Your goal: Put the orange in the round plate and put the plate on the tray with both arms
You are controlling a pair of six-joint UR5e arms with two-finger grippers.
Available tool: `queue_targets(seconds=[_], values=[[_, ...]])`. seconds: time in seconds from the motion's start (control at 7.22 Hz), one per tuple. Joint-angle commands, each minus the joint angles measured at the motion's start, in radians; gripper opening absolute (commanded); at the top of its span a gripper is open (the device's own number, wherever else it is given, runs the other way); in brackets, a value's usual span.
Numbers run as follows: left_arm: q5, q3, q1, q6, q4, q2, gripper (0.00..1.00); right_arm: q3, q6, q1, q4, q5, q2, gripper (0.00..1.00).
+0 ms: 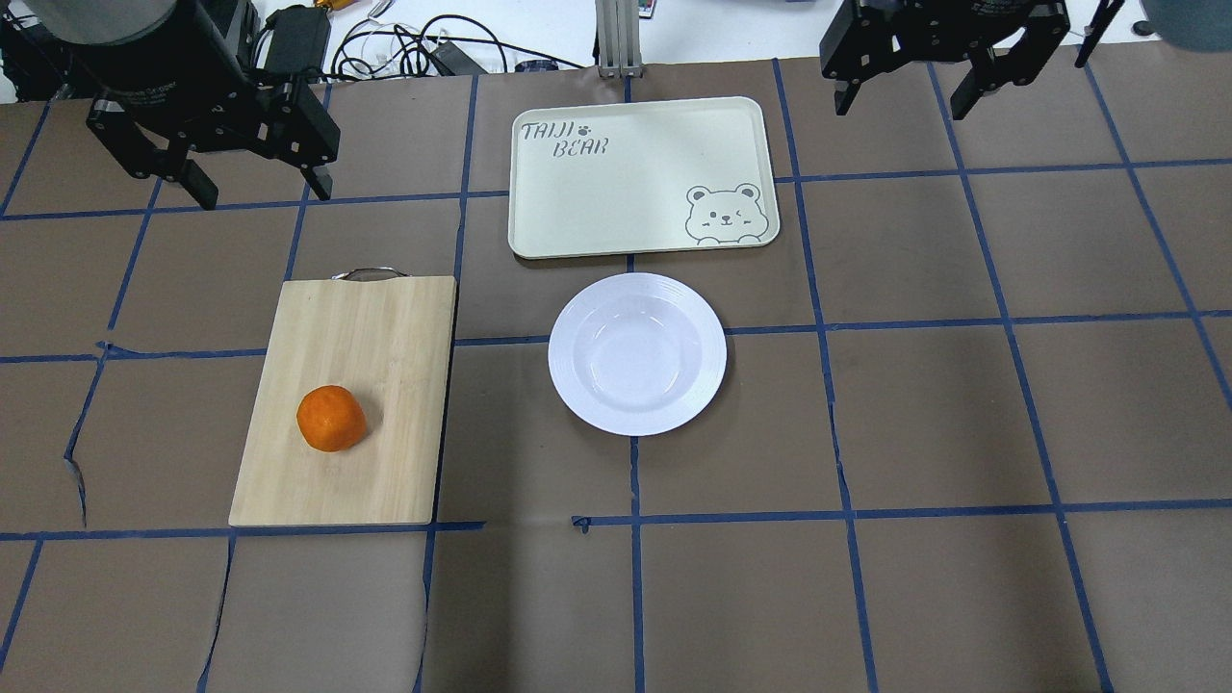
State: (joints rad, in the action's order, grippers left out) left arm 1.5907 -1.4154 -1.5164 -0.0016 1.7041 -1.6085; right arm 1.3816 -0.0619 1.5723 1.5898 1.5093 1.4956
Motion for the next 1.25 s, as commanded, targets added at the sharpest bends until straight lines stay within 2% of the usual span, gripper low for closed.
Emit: queue_targets(seconds=[0.0,0.83,0.97,1.11], values=[[0.0,0.0,0.001,-0.001,0.0,0.002,1.0,0.0,0.002,0.0,-0.004,0.0,0.0,1.0],[0.001,-0.013,-0.002,0.0,0.0,-0.005,1.0,0.0,0.013,0.0,-0.005,0.0,0.0,1.0],[0.015,-0.023,0.005,0.0,0.017,-0.017,1.0,0.0,0.013,-0.002,-0.005,0.0,0.0,1.0],[0.02,-0.075,0.005,-0.005,0.011,-0.025,1.0,0.0,0.013,0.0,-0.005,0.002,0.0,1.0]])
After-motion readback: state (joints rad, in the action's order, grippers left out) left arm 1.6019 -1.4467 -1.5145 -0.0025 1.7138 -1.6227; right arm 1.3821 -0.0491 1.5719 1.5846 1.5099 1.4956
